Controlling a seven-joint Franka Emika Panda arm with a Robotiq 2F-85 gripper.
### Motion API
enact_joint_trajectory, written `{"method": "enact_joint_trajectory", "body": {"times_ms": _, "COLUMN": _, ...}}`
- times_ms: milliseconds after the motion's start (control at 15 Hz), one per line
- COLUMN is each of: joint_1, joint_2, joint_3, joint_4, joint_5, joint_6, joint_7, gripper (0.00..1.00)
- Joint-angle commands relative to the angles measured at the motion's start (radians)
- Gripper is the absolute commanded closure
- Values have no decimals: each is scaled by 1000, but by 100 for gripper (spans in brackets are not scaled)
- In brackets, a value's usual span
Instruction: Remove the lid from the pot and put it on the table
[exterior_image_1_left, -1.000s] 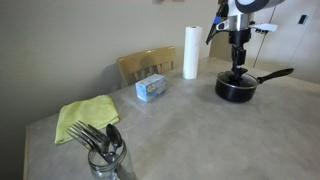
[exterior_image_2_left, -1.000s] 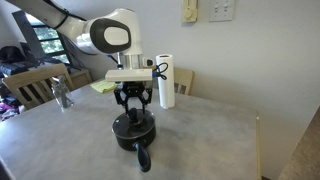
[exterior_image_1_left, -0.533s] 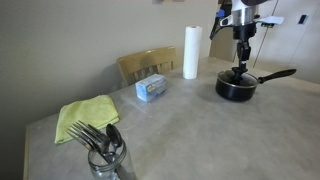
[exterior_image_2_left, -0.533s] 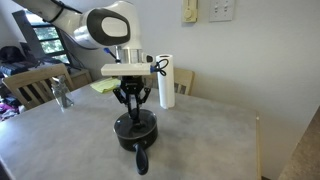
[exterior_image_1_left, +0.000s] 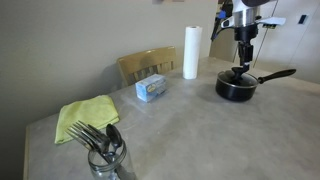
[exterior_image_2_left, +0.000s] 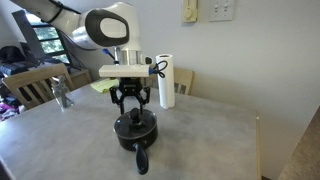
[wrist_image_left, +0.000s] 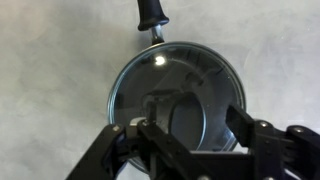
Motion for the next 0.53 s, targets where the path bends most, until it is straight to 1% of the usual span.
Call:
{"method": "enact_joint_trajectory", "body": {"times_ms": 0, "joint_1": -9, "joint_2": 0, "joint_3": 3, "joint_4": -30, "joint_5": -11, "joint_6": 2, "joint_7": 12, "gripper": 0}}
{"method": "enact_joint_trajectory", "body": {"times_ms": 67, "joint_1": -11, "joint_2": 5, "joint_3": 5, "joint_4": -32, "joint_5": -6, "joint_6": 1, "joint_7": 9, "gripper": 0}}
{"method": "enact_joint_trajectory", "body": {"times_ms": 200, "joint_1": -13, "joint_2": 13, "joint_3": 8, "joint_4": -34, "joint_5": 1, "joint_6": 1, "joint_7": 11, "gripper": 10}}
{"method": "enact_joint_trajectory", "body": {"times_ms": 267, "joint_1": -15, "joint_2": 15, "joint_3": 11, "joint_4": -33, "joint_5": 9, "joint_6": -1, "joint_7": 9, "gripper": 29}}
{"method": "enact_joint_trajectory", "body": {"times_ms": 333, "joint_1": -14, "joint_2": 16, "joint_3": 12, "joint_4": -34, "joint_5": 12, "joint_6": 1, "joint_7": 12, "gripper": 31}}
{"method": "enact_joint_trajectory", "body": {"times_ms": 400, "joint_1": -15, "joint_2": 17, "joint_3": 15, "joint_4": -34, "joint_5": 18, "joint_6": 3, "joint_7": 10, "gripper": 37}}
{"method": "enact_joint_trajectory", "body": {"times_ms": 467, "joint_1": -14, "joint_2": 17, "joint_3": 17, "joint_4": -33, "joint_5": 23, "joint_6": 5, "joint_7": 11, "gripper": 46}}
